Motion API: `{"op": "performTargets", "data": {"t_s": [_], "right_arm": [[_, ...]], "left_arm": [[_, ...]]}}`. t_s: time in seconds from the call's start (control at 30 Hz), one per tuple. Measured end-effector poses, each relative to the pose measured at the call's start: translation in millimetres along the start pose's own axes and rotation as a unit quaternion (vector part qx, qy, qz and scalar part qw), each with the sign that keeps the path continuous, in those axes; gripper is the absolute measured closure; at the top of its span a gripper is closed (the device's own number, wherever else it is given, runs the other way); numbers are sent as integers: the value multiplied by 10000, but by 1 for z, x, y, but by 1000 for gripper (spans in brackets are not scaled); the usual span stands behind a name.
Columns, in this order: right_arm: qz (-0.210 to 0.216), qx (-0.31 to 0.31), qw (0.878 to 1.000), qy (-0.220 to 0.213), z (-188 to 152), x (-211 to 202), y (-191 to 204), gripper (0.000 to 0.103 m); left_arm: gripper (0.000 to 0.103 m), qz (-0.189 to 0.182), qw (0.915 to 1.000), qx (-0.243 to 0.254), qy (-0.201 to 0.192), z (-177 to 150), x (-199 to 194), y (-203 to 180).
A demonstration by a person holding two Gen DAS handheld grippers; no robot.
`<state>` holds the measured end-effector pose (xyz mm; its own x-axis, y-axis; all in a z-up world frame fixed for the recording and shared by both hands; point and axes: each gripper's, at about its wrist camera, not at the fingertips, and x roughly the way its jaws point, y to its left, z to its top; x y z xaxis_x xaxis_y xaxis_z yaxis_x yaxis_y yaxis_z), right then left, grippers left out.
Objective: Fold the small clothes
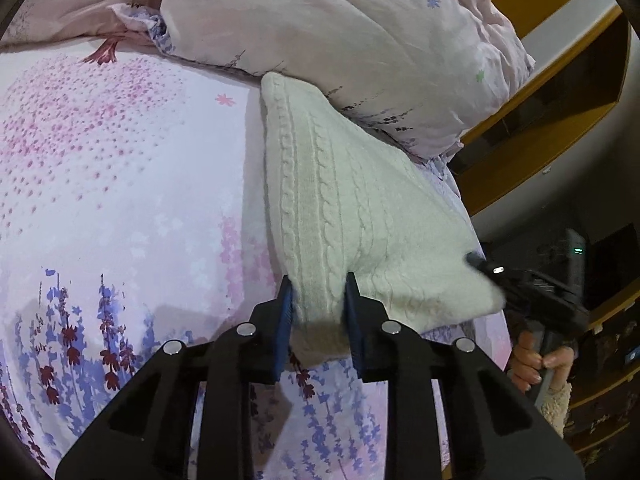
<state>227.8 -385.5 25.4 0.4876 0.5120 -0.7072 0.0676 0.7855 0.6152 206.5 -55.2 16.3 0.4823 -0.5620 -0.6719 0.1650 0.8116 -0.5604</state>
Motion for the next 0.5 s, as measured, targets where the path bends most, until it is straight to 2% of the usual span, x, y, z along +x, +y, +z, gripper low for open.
{"op": "performTargets", "data": {"t_s": [0.07,0.13,0.2,0.23,0.3,0.5], "right_arm": [[34,101,9999,28,-2,3,-4,81],[42,164,9999,-24,-2,0,-4,63],[102,276,9995,-101,1,-8,-10,57],[156,340,9992,-132,3,-10,-12,55],[291,517,9980,-202,8,-10,-16,53],[455,811,9956,-152,25,7,-20,52]], "left_arm": [[73,32,10000,66,-46,-1,-2,-2],[67,51,9999,56,-102,-1,-4,-3],[55,147,9997,86,-160,-1,-7,-5],[52,234,9994,112,-212,-1,-8,-6],[44,363,9988,173,-264,0,-8,-8],[34,854,9949,468,-270,2,-1,-19]]}}
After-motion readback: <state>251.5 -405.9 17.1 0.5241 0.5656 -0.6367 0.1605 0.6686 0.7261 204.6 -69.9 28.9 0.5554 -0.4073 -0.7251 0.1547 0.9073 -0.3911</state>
